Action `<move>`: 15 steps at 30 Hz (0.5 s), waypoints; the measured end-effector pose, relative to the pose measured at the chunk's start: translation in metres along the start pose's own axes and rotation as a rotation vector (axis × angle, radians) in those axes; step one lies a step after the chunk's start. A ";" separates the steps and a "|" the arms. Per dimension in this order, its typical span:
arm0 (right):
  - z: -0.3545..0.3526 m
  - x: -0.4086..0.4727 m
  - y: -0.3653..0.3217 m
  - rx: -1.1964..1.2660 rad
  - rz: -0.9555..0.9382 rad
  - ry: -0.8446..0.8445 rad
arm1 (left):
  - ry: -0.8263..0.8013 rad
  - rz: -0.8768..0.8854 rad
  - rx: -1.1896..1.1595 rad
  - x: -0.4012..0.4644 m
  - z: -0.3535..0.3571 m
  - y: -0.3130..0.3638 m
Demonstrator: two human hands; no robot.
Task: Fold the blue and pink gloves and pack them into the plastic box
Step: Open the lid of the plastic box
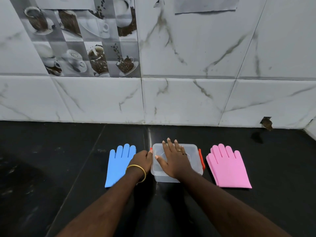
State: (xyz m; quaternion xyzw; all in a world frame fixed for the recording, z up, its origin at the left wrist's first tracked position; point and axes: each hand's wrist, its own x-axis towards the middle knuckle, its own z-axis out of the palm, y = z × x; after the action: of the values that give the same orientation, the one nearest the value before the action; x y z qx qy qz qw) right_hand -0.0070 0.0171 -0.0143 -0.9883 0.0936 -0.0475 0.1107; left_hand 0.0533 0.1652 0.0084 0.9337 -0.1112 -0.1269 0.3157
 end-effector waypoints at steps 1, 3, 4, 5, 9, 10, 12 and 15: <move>0.004 0.001 0.001 -0.007 0.009 -0.016 | -0.003 0.016 0.035 0.001 0.000 0.000; 0.009 0.001 0.002 -0.032 0.016 -0.028 | 0.000 0.051 0.104 0.002 0.001 0.001; 0.011 0.001 0.002 -0.046 0.013 -0.026 | 0.008 0.069 0.138 0.002 0.002 0.001; 0.012 0.001 0.002 -0.058 0.010 -0.024 | 0.015 0.085 0.178 0.002 0.003 0.002; 0.013 0.002 0.001 -0.075 0.014 -0.033 | -0.001 0.110 0.332 0.003 0.007 0.007; 0.013 0.002 0.001 -0.075 0.016 -0.039 | -0.004 0.104 0.343 0.003 0.008 0.008; 0.015 0.003 0.002 -0.074 0.018 -0.049 | -0.017 0.083 0.339 0.002 0.008 0.010; 0.016 0.004 0.003 -0.071 0.022 -0.051 | -0.031 0.044 0.310 0.002 0.008 0.008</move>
State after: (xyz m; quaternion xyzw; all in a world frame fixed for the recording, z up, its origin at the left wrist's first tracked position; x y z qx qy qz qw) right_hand -0.0014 0.0172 -0.0305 -0.9914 0.1032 -0.0180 0.0784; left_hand 0.0521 0.1541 0.0070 0.9666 -0.1546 -0.1155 0.1686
